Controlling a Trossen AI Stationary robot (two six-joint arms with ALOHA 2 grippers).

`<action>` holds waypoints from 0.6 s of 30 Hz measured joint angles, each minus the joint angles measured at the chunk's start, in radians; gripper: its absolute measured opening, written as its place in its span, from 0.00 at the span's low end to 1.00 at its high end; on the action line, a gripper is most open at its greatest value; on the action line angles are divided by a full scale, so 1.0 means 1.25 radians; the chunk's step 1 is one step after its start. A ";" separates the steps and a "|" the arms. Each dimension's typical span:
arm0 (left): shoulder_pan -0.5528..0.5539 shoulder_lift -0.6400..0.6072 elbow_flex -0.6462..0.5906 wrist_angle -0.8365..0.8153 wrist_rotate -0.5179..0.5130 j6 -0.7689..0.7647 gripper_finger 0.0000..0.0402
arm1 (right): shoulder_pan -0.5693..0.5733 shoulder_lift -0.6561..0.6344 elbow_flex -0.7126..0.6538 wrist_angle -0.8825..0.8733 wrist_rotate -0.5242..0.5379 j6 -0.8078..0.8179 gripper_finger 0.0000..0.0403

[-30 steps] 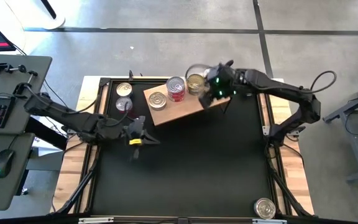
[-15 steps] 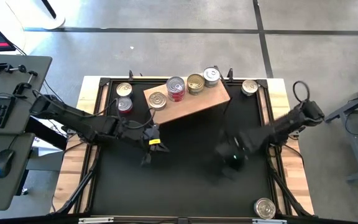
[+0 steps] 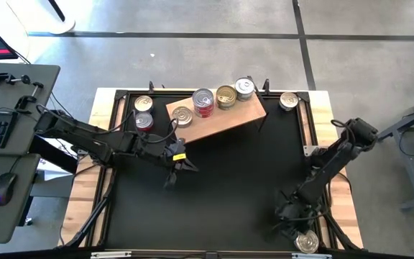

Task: Stack canned seafood by type on shelf
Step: Stack the bottom blue and red tuna can on top of the blue and red tuna can on the shelf

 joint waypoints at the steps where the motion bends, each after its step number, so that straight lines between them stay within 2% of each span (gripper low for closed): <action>1: 0.000 0.000 0.000 0.000 0.000 0.000 0.00 | 0.009 0.000 -0.009 0.027 -0.007 0.019 0.00; 9: 0.000 0.000 0.000 0.000 -0.002 -0.001 0.00 | 0.042 0.000 -0.060 0.089 -0.044 0.088 0.00; 18: 0.000 0.000 0.000 0.001 -0.002 -0.002 0.00 | -0.054 -0.003 -0.056 0.104 0.094 0.001 0.00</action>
